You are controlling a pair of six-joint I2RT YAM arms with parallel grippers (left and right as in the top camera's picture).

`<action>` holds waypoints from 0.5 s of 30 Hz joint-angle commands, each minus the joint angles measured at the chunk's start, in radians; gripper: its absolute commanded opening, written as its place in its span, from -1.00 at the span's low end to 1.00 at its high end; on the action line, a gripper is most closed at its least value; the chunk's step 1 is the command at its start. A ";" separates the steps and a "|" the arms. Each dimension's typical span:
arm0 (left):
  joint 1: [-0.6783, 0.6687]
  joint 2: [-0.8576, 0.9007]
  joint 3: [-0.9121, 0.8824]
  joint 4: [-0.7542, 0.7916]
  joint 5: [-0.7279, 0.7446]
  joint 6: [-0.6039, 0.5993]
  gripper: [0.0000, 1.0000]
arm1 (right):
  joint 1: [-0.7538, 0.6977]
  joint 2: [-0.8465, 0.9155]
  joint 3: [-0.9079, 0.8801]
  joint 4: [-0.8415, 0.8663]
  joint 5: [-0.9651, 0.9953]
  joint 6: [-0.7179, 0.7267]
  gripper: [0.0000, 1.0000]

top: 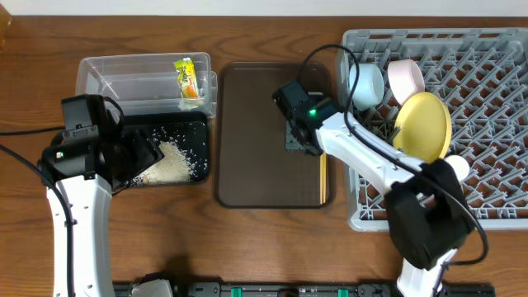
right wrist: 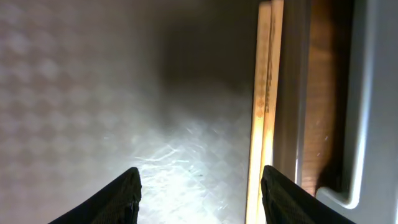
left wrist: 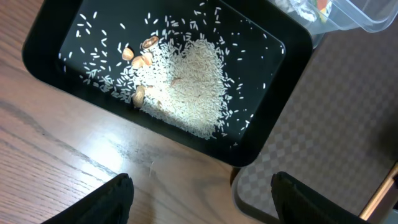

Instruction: Sort waste into correct bins and load items into the dishwasher rack

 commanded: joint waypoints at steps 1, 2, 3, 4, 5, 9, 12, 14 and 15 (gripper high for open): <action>0.005 0.003 0.005 -0.004 -0.005 -0.009 0.48 | 0.010 0.037 0.003 -0.013 0.018 0.055 0.20; 0.005 0.003 0.005 -0.004 -0.005 -0.009 0.49 | 0.013 0.045 0.003 -0.018 0.019 0.056 0.20; 0.005 0.003 0.005 -0.005 -0.005 -0.009 0.48 | 0.015 0.052 0.003 -0.023 0.020 0.060 0.20; 0.005 0.003 0.005 -0.007 -0.005 -0.009 0.48 | 0.016 0.058 0.003 -0.027 0.021 0.067 0.22; 0.005 0.003 0.005 -0.008 -0.005 -0.009 0.48 | 0.016 0.060 0.002 -0.031 0.021 0.073 0.21; 0.005 0.003 0.005 -0.014 -0.006 -0.009 0.48 | 0.013 0.061 -0.015 -0.035 0.032 0.081 0.24; 0.005 0.003 0.005 -0.014 -0.006 -0.009 0.48 | 0.013 0.061 -0.023 -0.037 0.032 0.081 0.24; 0.005 0.003 0.005 -0.014 -0.005 -0.009 0.49 | 0.016 0.061 -0.024 -0.042 0.029 0.081 0.24; 0.005 0.003 0.005 -0.014 -0.005 -0.009 0.48 | 0.017 0.061 -0.027 -0.042 0.028 0.081 0.24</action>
